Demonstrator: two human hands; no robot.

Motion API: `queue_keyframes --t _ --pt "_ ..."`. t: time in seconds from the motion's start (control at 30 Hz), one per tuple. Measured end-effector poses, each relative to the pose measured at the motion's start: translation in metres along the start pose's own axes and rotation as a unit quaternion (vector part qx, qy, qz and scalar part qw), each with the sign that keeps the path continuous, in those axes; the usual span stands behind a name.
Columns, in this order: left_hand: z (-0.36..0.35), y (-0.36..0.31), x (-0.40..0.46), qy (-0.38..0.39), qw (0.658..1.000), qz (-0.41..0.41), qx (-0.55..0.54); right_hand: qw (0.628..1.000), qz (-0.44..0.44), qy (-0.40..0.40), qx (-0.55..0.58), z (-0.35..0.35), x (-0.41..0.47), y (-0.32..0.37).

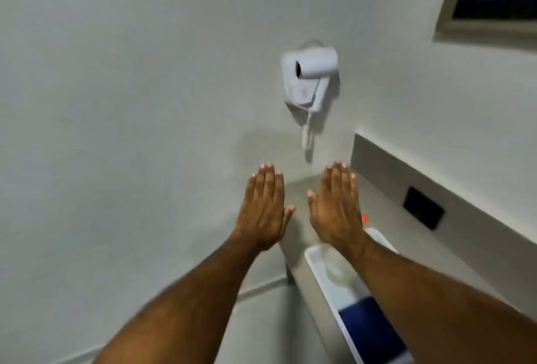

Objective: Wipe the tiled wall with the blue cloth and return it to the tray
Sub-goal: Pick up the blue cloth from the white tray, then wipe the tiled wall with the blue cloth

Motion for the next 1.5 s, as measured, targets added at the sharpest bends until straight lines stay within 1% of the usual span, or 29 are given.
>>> queue_keyframes --t 0.03,0.07,0.1,0.13,0.17,0.23,0.27,0.33,0.37,0.4,0.47,0.53,0.6,0.67,0.7,0.77,0.8,0.83,0.9,0.97,1.0,1.03,1.07,1.13,1.23,1.3,1.4,1.5 --pt "-0.036 -0.018 -0.009 0.026 0.999 -0.001 -0.028 0.998 -0.055 0.043 0.001 -0.029 -0.019 -0.029" --pt "-0.068 -0.039 -0.016 0.068 0.997 -0.017 -0.041 0.995 -0.084 0.057 -0.003 -0.048 -0.038 -0.049" --pt "-0.108 -0.062 -0.031 0.129 0.989 -0.030 -0.064 0.990 -0.111 0.087 0.007 -0.077 -0.063 -0.072" --pt "-0.137 -0.084 -0.049 0.168 0.983 -0.023 -0.076 0.985 -0.140 0.105 0.008 -0.101 -0.093 -0.092" --pt "-0.159 -0.102 -0.060 0.177 0.980 -0.028 -0.082 0.981 -0.148 0.123 0.002 -0.123 -0.117 -0.106" --pt "-0.195 -0.131 -0.073 0.246 0.964 -0.025 -0.096 0.967 -0.175 0.184 -0.020 -0.159 -0.154 -0.135" --pt "-0.211 -0.145 -0.077 0.299 0.949 -0.033 -0.092 0.953 -0.202 0.222 -0.032 -0.170 -0.167 -0.146" --pt "-0.232 -0.164 -0.080 0.346 0.934 -0.047 -0.075 0.925 -0.234 0.293 -0.055 -0.187 -0.189 -0.162" --pt "-0.239 -0.172 -0.081 0.365 0.927 -0.060 -0.059 0.912 -0.248 0.321 -0.063 -0.189 -0.196 -0.167" --pt "-0.243 -0.179 -0.080 0.379 0.921 -0.070 -0.049 0.907 -0.248 0.335 -0.066 -0.187 -0.199 -0.170" --pt "-0.246 -0.187 -0.074 0.400 0.912 -0.081 -0.049 0.901 -0.250 0.354 -0.035 -0.188 -0.195 -0.172" --pt "-0.246 -0.188 -0.064 0.410 0.908 -0.072 -0.057 0.890 -0.264 0.371 0.023 -0.191 -0.190 -0.177" --pt "-0.244 -0.187 -0.053 0.415 0.903 -0.061 -0.096 0.875 -0.274 0.387 0.098 -0.191 -0.182 -0.181" --pt "-0.239 -0.181 -0.043 0.412 0.898 -0.051 -0.148 0.859 -0.284 0.393 0.162 -0.181 -0.172 -0.183" --pt "-0.232 -0.176 -0.039 0.397 0.899 -0.044 -0.181 0.852 -0.300 0.382 0.194 -0.173 -0.167 -0.185" --pt "-0.209 -0.159 -0.035 0.348 0.901 -0.030 -0.258 0.847 -0.322 0.329 0.265 -0.151 -0.156 -0.183" --pt "-0.194 -0.148 -0.038 0.312 0.904 -0.031 -0.291 0.850 -0.318 0.301 0.293 -0.138 -0.151 -0.176" --pt "-0.176 -0.138 -0.043 0.269 0.908 -0.037 -0.318 0.856 -0.306 0.276 0.313 -0.123 -0.147 -0.164" --pt "-0.137 -0.107 -0.066 0.172 0.916 -0.039 -0.360 0.873 -0.253 0.241 0.340 -0.097 -0.142 -0.124" --pt "-0.109 -0.065 -0.099 0.088 0.915 -0.016 -0.393 0.877 -0.194 0.223 0.378 -0.082 -0.142 -0.069" --pt "-0.105 -0.043 -0.116 0.066 0.914 0.004 -0.401 0.876 -0.168 0.222 0.393 -0.084 -0.144 -0.044" --pt "-0.112 -0.018 -0.135 0.060 0.913 0.034 -0.401 0.873 -0.150 0.234 0.402 -0.097 -0.148 -0.019" --pt "-0.125 0.006 -0.155 0.067 0.914 0.073 -0.393 0.869 -0.138 0.253 0.403 -0.118 -0.153 0.005" --pt "-0.174 0.055 -0.201 0.109 0.916 0.160 -0.350 0.859 -0.129 0.307 0.388 -0.179 -0.168 0.046" --pt "-0.280 0.104 -0.278 0.210 0.908 0.230 -0.280 0.845 -0.140 0.391 0.336 -0.297 -0.204 0.074" --pt "-0.376 0.125 -0.335 0.301 0.894 0.240 -0.229 0.833 -0.163 0.439 0.296 -0.393 -0.239 0.074" --pt "-0.524 0.136 -0.418 0.422 0.870 0.205 -0.152 0.811 -0.218 0.478 0.258 -0.537 -0.302 0.052" --pt "-0.661 0.125 -0.487 0.493 0.851 0.144 -0.115 0.786 -0.253 0.514 0.233 -0.680 -0.371 0.020"
Point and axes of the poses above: each hand's wrist, its own x-axis towards the middle knuckle, its own z-axis out of the back of the hand, y = z × x, the point moved 10 cm from there along x, towards the middle knuckle, and after that the axes turned 10 degrees about y, right-handed, at the moved point
